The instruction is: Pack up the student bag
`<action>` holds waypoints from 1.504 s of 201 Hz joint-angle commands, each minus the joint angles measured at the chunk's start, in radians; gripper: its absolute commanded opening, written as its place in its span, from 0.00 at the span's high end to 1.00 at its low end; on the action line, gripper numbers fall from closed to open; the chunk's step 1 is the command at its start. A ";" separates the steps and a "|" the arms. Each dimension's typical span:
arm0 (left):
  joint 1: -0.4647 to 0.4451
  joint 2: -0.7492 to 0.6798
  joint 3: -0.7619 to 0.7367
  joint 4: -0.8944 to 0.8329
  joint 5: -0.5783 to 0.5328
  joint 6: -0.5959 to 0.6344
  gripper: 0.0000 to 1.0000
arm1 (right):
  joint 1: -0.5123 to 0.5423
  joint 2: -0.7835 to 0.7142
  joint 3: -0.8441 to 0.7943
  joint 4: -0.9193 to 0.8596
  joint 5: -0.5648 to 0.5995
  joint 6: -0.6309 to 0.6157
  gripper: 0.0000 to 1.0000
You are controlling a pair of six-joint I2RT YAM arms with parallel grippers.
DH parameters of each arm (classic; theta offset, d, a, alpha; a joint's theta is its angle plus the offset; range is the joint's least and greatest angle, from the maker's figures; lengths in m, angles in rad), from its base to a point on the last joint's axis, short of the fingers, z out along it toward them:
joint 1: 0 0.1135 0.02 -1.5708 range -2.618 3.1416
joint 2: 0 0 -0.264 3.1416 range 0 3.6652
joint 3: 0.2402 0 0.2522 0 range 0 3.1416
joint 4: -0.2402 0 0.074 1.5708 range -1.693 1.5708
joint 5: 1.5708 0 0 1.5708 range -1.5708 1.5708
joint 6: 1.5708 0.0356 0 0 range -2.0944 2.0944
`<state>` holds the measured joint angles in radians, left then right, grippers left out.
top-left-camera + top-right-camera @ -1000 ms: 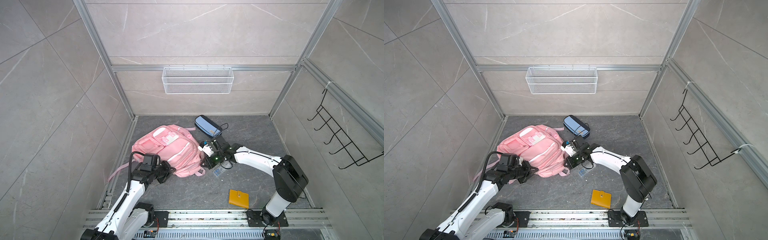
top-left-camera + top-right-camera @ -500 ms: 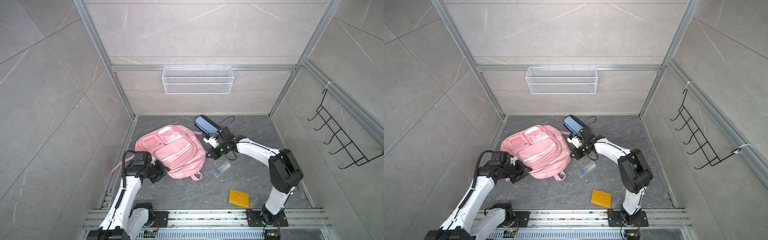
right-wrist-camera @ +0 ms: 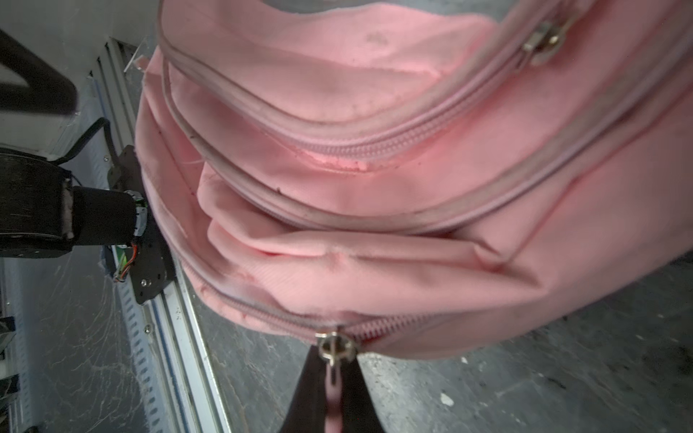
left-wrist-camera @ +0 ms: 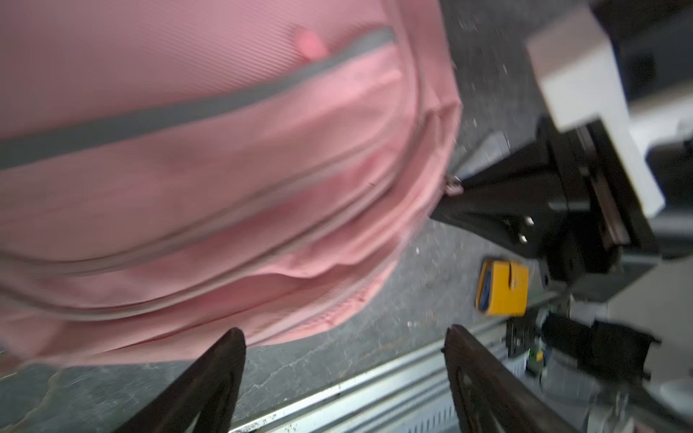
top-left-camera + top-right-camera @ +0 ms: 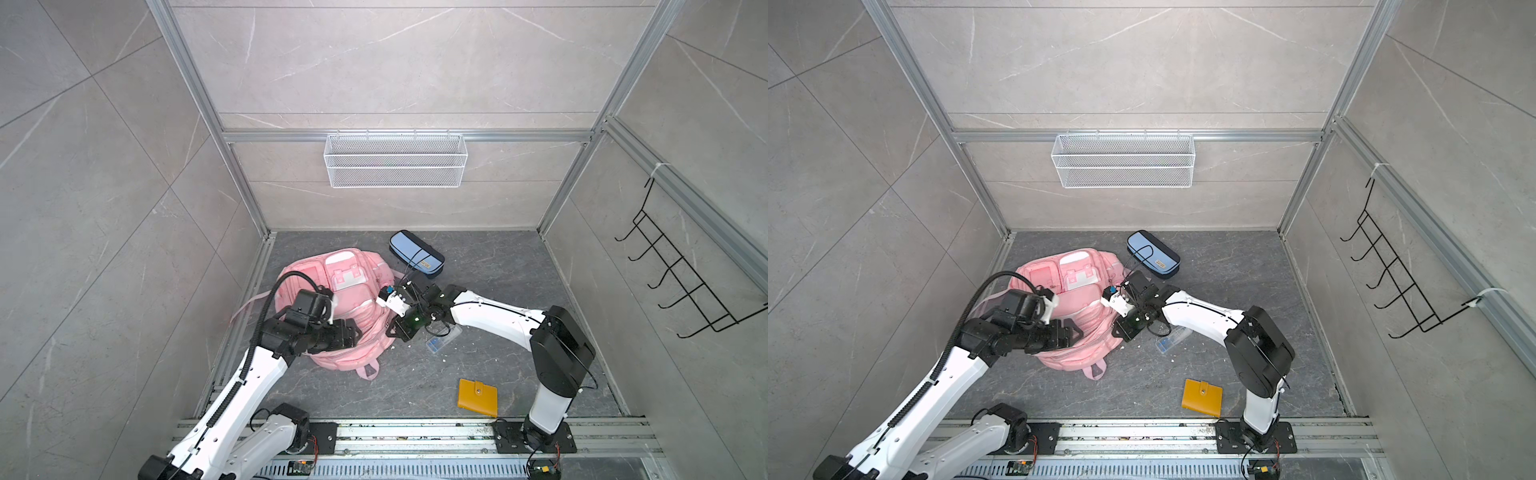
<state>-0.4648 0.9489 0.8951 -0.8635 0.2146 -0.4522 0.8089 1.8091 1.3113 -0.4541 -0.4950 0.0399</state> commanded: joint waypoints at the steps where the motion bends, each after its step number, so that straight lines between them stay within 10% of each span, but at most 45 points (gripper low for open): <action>1: -0.097 -0.031 -0.038 0.118 -0.157 0.099 0.16 | 0.004 -0.030 0.055 0.057 -0.042 0.047 1.00; 88: -0.149 0.232 -0.037 0.234 -0.063 0.315 0.34 | 0.003 -0.075 0.000 0.122 -0.036 0.103 1.00; 121: -0.168 0.275 -0.096 0.288 -0.067 0.298 0.66 | 0.003 -0.063 0.034 0.121 -0.019 0.125 1.00; 137: -0.169 0.251 -0.102 0.296 -0.092 0.274 1.00 | 0.001 -0.064 0.038 0.110 0.018 0.142 1.00; 203: -0.175 0.186 -0.114 0.261 -0.057 0.253 1.00 | -0.179 -0.077 0.006 0.035 0.083 0.159 1.00; 302: -0.202 0.183 -0.117 0.257 -0.031 0.242 1.00 | -0.335 0.277 0.378 -0.027 0.148 0.048 1.00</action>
<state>-0.6598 1.1633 0.7925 -0.4881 0.1574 -0.1989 0.5446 1.9957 1.5803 -0.5461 -0.4755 0.1085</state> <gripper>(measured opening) 0.055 0.078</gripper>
